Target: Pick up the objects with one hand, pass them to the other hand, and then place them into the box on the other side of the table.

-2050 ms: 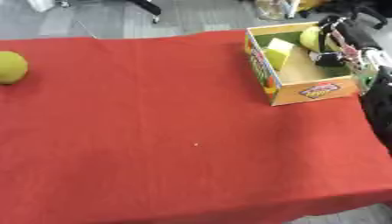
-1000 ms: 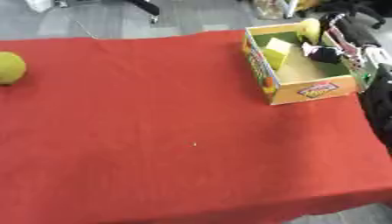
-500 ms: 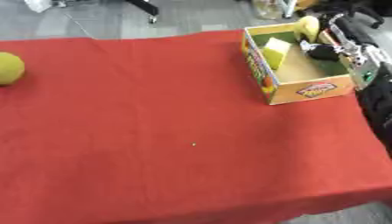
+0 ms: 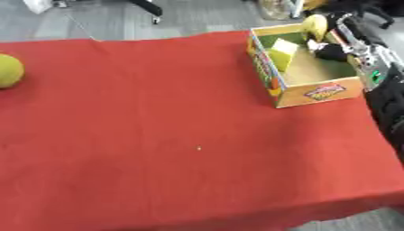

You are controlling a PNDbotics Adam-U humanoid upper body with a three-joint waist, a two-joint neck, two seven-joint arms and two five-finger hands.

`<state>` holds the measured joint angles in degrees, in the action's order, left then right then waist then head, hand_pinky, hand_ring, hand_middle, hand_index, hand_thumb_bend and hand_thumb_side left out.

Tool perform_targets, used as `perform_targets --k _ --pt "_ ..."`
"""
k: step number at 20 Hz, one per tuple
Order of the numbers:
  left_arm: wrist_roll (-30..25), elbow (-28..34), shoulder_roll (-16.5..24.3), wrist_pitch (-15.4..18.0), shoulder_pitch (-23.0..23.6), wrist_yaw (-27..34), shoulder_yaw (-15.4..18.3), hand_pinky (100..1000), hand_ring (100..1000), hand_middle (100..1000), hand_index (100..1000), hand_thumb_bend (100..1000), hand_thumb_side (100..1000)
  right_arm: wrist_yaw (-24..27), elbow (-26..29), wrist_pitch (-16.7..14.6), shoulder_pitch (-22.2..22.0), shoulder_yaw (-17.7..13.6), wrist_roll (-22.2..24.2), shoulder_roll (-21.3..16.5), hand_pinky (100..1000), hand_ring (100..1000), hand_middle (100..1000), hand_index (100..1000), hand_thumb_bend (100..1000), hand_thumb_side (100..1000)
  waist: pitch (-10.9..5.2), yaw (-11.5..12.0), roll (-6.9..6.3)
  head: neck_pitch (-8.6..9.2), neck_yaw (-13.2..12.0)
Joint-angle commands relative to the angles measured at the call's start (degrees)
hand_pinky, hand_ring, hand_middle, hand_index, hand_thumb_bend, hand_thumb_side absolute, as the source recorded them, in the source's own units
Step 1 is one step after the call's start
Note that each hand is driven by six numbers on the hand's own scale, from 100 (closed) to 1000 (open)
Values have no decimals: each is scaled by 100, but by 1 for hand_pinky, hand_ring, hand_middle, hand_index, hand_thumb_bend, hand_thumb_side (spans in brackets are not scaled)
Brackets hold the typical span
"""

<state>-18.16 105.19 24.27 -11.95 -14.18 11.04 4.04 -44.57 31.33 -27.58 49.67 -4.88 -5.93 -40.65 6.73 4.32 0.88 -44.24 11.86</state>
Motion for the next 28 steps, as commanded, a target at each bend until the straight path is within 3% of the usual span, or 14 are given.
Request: perform_targets --k 1,8,15,26,28 --pt "-19 113 73 12 -41 17 50 834 752 707 812 636 731 17 116 25 111 1 46 -266 789 745 776 915 100 531 24 4 -8 12 19" --pt "-46 115 73 10 -41 20 44 835 756 707 813 635 733 -104 128 67 115 4 92 -272 794 753 788 1000 100 507 23 -6 -18 12 31" --pt "-58 113 73 8 -38 25 42 836 758 707 813 635 733 -215 116 66 110 2 55 -269 797 754 792 1000 100 419 26 -10 -27 12 42" --pt "-70 116 72 7 -30 33 40 837 759 708 813 633 734 -304 77 69 110 1 30 -269 797 753 790 1000 100 387 25 -15 -30 12 70" --pt "-74 115 71 6 -28 34 39 837 759 708 813 633 734 -346 86 65 108 8 19 -272 797 753 791 1000 100 329 25 -16 -29 12 73"
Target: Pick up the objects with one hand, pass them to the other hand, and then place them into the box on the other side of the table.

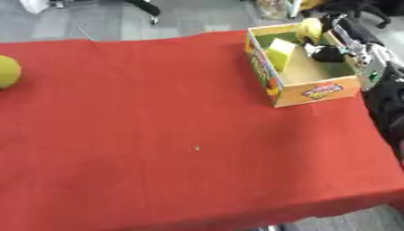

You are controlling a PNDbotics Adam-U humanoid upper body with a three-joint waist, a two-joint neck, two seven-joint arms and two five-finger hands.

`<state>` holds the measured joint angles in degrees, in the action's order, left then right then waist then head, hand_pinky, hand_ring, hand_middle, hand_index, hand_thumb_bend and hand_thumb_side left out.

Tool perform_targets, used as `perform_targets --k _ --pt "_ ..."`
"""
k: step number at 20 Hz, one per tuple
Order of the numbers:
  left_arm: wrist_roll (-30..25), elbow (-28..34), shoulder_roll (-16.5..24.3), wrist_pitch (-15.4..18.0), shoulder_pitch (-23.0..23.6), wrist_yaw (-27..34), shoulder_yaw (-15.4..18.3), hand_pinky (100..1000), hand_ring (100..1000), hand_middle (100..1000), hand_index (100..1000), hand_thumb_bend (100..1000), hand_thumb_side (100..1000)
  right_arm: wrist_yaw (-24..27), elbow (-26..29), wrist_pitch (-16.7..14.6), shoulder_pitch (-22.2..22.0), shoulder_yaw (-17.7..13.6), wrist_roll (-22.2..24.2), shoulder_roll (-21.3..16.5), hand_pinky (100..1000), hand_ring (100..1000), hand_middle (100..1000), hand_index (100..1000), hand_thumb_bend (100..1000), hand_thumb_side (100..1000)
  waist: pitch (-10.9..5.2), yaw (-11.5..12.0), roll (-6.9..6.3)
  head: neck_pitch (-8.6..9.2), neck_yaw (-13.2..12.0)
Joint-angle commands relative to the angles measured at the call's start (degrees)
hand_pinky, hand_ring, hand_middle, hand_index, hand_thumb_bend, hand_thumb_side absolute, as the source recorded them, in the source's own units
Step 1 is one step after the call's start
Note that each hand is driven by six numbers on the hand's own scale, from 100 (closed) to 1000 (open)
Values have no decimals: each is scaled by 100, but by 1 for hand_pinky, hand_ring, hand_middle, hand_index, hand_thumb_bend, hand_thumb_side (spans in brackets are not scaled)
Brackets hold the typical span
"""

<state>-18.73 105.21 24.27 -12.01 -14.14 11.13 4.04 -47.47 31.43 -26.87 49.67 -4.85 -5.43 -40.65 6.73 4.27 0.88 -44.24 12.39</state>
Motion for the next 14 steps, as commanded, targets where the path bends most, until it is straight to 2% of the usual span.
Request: perform_targets --k 1,8,14 --pt "-19 113 71 12 -30 25 40 837 759 707 813 632 734 -106 76 11 105 14 -29 -279 799 757 791 1000 100 198 25 -10 -28 12 23" --pt "-31 110 66 9 -24 28 44 838 759 707 813 631 735 -1098 145 153 94 52 -150 -293 808 780 806 1000 100 237 22 -4 -26 12 35" --pt "-44 107 65 5 -16 27 42 838 759 707 813 632 735 -1396 103 189 98 8 -245 -273 810 782 809 1000 100 243 22 -4 -25 12 48"
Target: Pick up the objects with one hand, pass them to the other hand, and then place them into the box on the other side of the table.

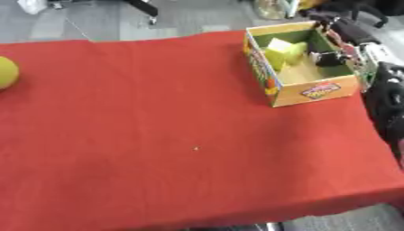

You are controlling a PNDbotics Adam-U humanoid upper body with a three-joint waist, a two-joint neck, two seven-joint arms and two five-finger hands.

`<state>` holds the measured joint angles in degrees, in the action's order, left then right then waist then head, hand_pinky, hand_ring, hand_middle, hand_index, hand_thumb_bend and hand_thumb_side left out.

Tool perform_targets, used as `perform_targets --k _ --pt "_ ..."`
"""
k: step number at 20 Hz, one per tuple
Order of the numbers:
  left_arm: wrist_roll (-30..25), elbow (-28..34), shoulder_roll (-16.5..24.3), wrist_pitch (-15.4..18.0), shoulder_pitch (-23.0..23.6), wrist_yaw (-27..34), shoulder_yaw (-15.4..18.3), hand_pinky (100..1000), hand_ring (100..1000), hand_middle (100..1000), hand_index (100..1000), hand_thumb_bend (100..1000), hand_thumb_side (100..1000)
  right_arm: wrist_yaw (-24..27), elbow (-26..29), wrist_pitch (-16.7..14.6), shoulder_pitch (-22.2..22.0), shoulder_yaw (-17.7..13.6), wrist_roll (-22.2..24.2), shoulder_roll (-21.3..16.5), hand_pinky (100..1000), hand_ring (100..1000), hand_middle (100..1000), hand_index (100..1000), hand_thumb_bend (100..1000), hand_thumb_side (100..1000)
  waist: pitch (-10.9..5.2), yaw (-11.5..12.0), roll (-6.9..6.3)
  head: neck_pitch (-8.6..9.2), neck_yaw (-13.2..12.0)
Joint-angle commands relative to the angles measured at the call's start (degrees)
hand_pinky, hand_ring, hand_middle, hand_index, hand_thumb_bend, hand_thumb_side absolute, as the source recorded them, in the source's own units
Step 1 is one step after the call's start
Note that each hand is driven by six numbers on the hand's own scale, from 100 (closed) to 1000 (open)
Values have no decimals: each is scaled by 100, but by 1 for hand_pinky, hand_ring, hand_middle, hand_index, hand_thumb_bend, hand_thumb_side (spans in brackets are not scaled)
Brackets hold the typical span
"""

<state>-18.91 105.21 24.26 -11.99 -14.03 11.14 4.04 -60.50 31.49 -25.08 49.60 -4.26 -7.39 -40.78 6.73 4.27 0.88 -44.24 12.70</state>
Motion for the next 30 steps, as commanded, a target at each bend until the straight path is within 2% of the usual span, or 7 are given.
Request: perform_targets --k 1,19,23,25,26,30 --pt "-29 106 66 2 -27 26 43 838 759 707 813 631 736 -108 92 12 104 -54 -56 -260 810 783 809 1000 100 242 22 -4 -25 12 18" --pt "-57 107 78 3 -36 30 46 840 760 707 813 627 736 -113 165 -29 79 -44 -25 -268 813 784 811 1000 100 237 21 -7 -29 12 47" --pt "-45 89 140 18 -90 4 43 840 761 707 813 625 736 6 487 -155 -5 -26 -12 -321 813 783 809 1000 100 230 26 -15 -31 12 22" --pt "-4 13 354 47 -264 -124 44 838 761 709 815 621 734 184 1124 -445 -155 62 -103 -350 814 779 800 1000 100 202 27 -54 -34 12 -80" --pt "12 -31 411 69 -317 -177 41 837 762 711 817 619 732 286 1344 -503 -218 81 -86 -361 813 776 794 1000 100 170 27 -63 -37 12 -109" --pt "163 -351 763 149 -630 -551 46 832 763 712 818 615 712 801 2363 -711 -449 199 57 -332 816 778 793 1000 100 143 24 -124 -64 12 -310"
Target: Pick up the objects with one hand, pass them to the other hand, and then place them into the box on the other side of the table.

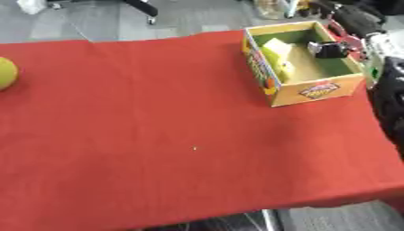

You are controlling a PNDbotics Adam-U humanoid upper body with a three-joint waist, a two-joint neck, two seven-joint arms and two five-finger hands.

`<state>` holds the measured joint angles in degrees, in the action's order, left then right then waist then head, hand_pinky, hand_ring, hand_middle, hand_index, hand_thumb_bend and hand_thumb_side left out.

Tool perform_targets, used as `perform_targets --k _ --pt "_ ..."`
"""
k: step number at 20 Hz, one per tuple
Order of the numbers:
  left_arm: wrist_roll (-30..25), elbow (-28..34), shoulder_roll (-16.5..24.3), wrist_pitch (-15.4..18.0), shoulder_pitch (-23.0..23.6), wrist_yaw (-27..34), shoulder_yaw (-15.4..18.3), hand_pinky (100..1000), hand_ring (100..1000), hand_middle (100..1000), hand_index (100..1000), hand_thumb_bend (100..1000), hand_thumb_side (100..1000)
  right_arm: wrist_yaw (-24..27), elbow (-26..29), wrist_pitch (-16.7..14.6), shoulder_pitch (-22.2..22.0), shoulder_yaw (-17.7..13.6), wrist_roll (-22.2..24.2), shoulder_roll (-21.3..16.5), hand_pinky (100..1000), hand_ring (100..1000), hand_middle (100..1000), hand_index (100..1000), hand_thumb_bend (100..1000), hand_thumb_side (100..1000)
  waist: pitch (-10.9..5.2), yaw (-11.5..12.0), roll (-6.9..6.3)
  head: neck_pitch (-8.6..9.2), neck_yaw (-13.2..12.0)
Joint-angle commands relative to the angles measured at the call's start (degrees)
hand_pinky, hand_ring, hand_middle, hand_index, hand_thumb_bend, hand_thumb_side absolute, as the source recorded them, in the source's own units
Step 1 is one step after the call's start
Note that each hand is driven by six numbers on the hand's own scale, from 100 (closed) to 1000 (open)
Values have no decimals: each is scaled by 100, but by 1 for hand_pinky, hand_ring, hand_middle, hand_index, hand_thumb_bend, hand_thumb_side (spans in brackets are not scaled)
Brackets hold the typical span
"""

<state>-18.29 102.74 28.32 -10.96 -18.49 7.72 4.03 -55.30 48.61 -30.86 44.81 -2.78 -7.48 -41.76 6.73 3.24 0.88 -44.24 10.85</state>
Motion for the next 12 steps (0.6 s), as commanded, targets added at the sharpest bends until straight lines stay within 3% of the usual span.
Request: perform_targets --k 1,3,6,12 --pt "195 -245 472 64 -305 -370 51 832 763 712 818 615 712 404 1007 -197 -50 92 108 -206 816 778 793 1000 100 143 25 -49 -72 12 -203" --pt "500 -839 835 36 -727 -1001 16 825 764 716 826 614 671 654 2035 -398 -272 235 171 -36 819 777 788 1000 100 116 33 -165 -94 12 -578" --pt "867 -1953 1135 130 -1348 -2078 -190 817 766 724 839 632 630 991 3336 -425 -594 358 384 231 816 768 773 1000 140 100 45 -326 -88 12 -952" --pt "1394 -4040 1157 192 -2349 -4290 -448 804 764 733 857 699 589 1272 4870 -312 -1018 407 669 795 816 767 772 1000 217 100 83 -625 -25 12 -1355"
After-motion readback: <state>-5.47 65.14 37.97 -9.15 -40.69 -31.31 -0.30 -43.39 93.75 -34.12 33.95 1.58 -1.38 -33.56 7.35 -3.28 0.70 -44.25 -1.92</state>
